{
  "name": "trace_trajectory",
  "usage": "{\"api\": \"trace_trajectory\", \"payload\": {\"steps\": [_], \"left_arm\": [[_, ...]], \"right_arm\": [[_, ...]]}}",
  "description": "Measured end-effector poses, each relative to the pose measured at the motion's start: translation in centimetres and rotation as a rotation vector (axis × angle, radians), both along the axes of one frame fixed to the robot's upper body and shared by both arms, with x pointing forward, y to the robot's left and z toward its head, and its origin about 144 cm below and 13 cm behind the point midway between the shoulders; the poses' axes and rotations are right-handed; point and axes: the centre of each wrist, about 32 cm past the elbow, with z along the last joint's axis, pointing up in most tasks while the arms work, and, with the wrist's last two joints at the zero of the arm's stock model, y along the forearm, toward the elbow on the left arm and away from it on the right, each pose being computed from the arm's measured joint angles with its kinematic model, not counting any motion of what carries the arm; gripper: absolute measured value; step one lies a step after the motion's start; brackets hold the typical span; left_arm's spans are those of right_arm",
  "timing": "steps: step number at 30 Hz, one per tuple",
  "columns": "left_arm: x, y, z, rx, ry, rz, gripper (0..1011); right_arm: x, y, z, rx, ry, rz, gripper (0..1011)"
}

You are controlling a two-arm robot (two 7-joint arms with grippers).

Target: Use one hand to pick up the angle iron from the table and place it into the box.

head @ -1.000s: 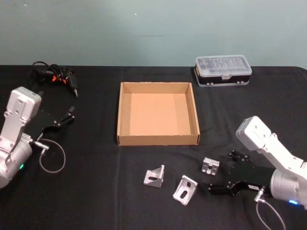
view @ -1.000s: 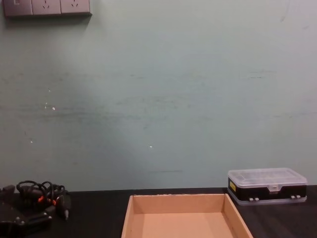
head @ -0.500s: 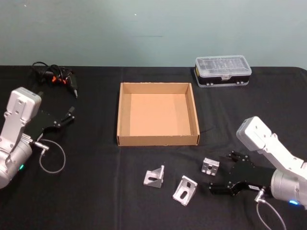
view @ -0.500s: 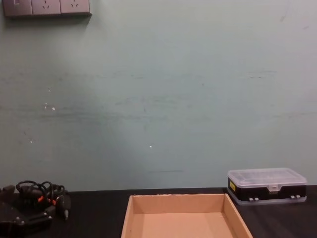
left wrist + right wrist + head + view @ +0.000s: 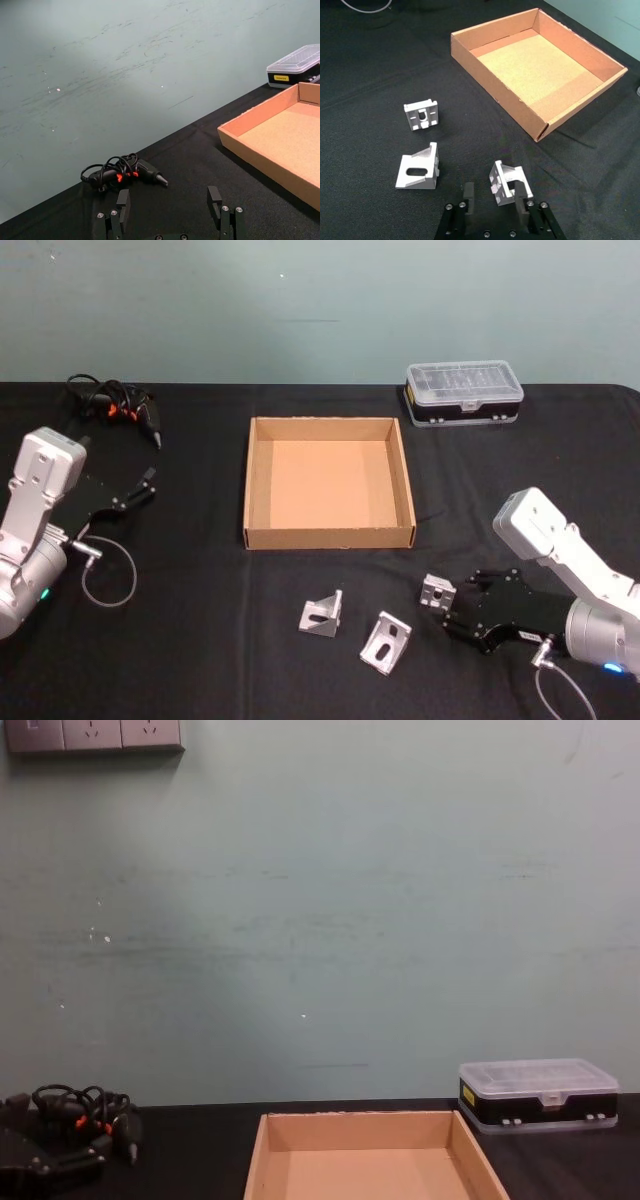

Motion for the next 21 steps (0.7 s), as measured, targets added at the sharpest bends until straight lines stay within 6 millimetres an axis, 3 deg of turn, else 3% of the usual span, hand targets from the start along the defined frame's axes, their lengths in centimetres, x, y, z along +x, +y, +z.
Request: {"api": "trace_trajectory", "payload": {"steps": [12, 16, 21], "left_arm": [[0.00, 0.00, 0.00, 0.000, 0.000, 0.000, 1011], [0.00, 0.00, 0.00, 0.000, 0.000, 0.000, 1011], [0.00, 0.00, 0.00, 0.000, 0.000, 0.000, 1011]], "right_arm": [[0.00, -0.01, 0.02, 0.000, 0.001, 0.000, 139], [0.00, -0.02, 0.01, 0.000, 0.001, 0.000, 57], [-0.01, -0.02, 0.01, 0.000, 0.001, 0.000, 54]]}}
